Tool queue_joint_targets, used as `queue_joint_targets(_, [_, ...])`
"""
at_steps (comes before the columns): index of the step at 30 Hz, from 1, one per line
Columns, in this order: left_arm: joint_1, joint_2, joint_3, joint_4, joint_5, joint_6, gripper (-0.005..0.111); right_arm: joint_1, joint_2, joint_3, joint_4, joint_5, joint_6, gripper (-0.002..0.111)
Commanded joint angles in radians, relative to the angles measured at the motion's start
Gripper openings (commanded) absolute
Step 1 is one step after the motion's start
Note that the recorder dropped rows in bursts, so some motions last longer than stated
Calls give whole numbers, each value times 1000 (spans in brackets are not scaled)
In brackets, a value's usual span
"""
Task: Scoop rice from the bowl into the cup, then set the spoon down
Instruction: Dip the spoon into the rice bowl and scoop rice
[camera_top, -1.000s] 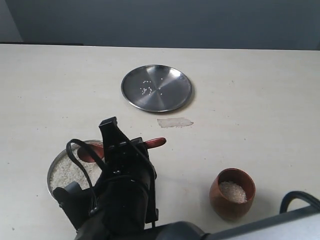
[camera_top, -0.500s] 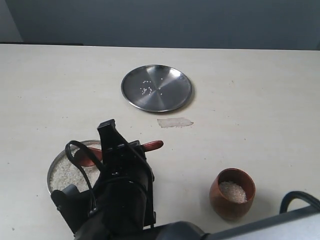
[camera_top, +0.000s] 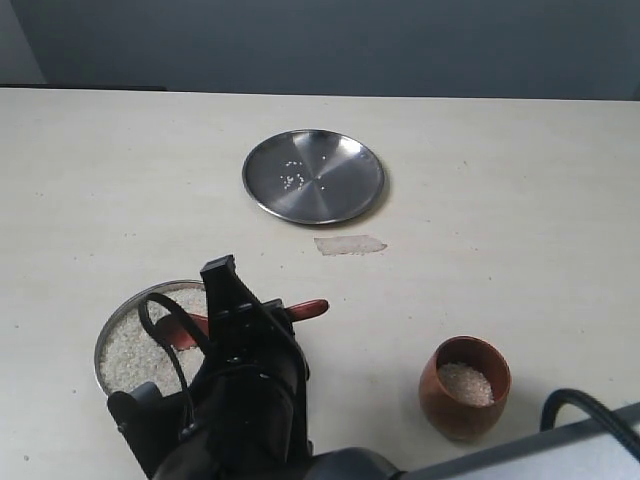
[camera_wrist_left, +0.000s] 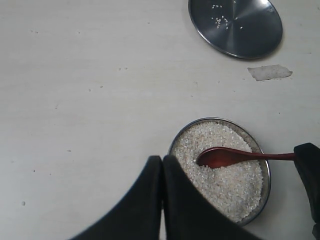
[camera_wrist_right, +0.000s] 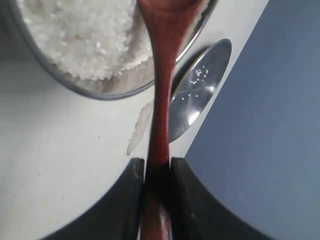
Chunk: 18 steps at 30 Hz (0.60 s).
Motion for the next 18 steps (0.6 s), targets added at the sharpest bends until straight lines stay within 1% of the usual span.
queue_joint_targets(1, [1,0,-5,2,-7,0,0,3,0,-4,30,-33,26,0])
queue_joint_targets(4, [1,0,-5,2,-7,0,0,3,0,-4,53,-66,54,0])
queue_joint_targets(10, [1,0,-5,2,-7,0,0,3,-18,-4,52,-83,189,0])
queue_joint_targets(14, [1,0,-5,2,-7,0,0,3,-45,-4,121,-143,195,-1])
queue_joint_targets(18, [1,0,-5,2,-7,0,0,3,-47,-4,161,-154,195,-1])
